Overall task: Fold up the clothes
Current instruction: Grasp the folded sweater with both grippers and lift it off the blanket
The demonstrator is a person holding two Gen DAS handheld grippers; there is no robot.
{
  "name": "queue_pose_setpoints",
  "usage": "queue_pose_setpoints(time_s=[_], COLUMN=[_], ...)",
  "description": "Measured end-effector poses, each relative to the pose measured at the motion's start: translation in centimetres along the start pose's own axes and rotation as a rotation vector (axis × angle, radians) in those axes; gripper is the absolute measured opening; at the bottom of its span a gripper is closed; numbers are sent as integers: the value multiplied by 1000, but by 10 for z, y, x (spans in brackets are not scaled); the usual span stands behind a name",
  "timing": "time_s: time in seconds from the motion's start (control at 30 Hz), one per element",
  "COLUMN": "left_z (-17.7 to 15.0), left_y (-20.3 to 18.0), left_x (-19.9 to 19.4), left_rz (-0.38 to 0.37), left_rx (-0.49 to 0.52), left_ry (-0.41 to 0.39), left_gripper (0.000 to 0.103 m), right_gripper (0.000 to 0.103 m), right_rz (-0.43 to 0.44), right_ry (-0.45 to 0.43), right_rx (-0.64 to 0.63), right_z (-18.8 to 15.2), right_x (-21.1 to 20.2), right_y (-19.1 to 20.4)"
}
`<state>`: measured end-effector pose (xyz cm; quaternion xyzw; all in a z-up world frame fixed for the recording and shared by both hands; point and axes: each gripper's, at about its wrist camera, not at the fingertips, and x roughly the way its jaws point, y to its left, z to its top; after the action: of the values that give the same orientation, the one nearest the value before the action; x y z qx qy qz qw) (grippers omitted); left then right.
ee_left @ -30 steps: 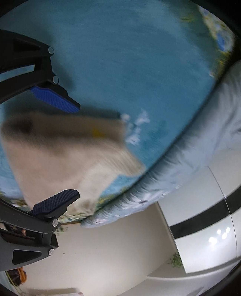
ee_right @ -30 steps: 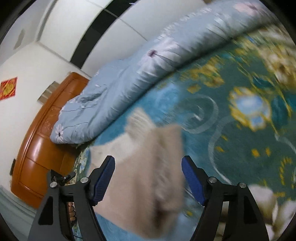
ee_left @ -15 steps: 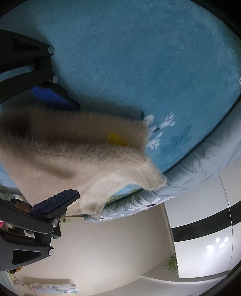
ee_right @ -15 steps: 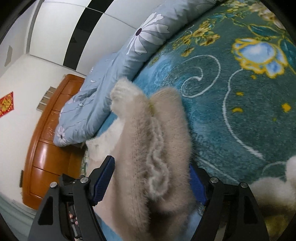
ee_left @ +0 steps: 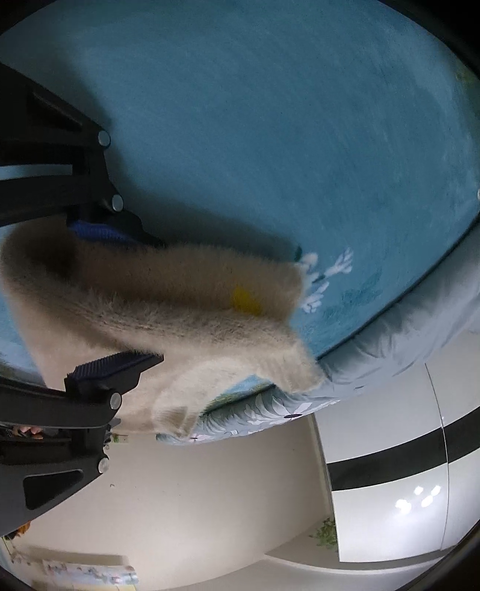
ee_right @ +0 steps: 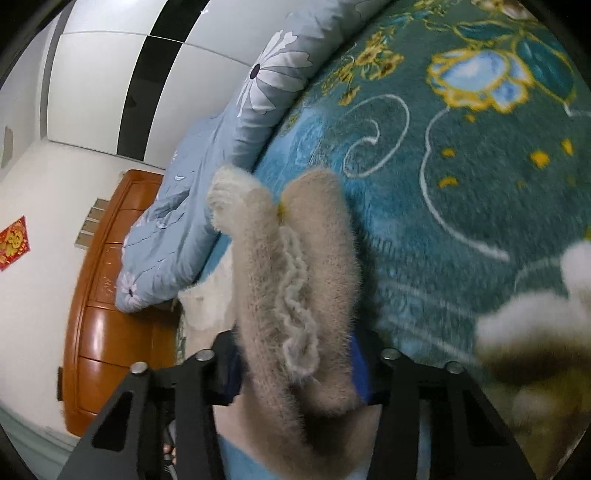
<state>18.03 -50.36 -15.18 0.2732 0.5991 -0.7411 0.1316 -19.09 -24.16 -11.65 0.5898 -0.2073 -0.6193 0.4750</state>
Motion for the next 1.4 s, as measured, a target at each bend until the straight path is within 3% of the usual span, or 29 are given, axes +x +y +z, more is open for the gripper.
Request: queue_pose_setpoints(time_s=[0.37,0.43,0.53,0.67,0.77,0.83,0.9,1.1,1.2,1.4], left_z=[-70,-85,-104,-110,-104,-98,-91,-74,-62,-57], left_y=[22,22,26,35,35,35,33,38,33,24], left_x=[-93,-108,-129,-139,-142,-140,-133,-105,-82,-63], left_rz=[30,-6,38,32,82,81,72,18,51,24], left_rx=[66,78,118,91,111,113,113,80,88,104], left_ry=[28,41,6,0,-52,-72,-79,-14,16,40], left_gripper=[48,46,46,46,51,64,67,70,77,80], right_gripper=[43,43,43,43,43,44,46,55,61,61], right_rz=[-1,21,37,47,42,29,13,-4,-12,14], right_ry=[101,110,122,130,127,126,124,111,101,89], right_rx=[-46,-59,-88,-84,-70,-75,-88,-95,-95,-62], right_z=[-71,-87,-114,-133,-133,-132,-131,-128,-125,-122], right_x=[-46,-56,-67,-74,-75,-73,-72,-70,-68,-58], right_y=[11,11,8,-1,-4,-3,-1,-10,-13,-19])
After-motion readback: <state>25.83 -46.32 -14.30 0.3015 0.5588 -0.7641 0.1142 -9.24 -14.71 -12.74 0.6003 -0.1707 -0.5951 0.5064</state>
